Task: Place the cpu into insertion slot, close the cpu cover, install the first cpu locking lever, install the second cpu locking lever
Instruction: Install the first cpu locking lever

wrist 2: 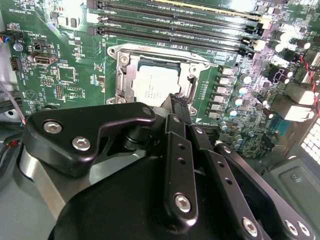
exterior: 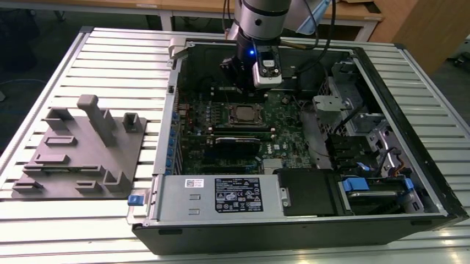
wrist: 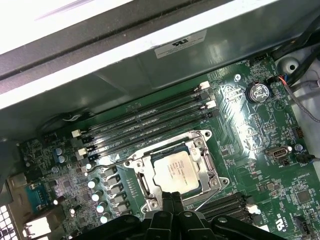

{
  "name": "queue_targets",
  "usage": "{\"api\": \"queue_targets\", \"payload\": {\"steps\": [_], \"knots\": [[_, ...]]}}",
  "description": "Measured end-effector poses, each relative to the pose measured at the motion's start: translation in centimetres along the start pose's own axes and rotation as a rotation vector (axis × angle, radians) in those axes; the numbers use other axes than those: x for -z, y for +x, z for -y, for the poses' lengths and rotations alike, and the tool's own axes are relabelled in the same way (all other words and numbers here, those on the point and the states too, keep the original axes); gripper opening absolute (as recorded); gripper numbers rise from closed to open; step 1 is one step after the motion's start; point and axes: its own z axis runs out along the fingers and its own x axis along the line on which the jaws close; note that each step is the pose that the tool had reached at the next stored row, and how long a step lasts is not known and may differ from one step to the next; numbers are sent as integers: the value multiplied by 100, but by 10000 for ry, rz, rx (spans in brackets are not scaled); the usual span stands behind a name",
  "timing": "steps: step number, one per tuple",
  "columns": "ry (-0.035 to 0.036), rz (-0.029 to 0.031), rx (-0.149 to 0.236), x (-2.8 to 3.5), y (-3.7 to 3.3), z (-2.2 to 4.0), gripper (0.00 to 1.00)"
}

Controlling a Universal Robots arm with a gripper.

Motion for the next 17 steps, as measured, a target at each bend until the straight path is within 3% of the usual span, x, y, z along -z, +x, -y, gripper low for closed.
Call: {"api": "queue_targets", "payload": {"steps": [17], "knots": [[11, -1, 234, -1, 10, 8, 11]]}}
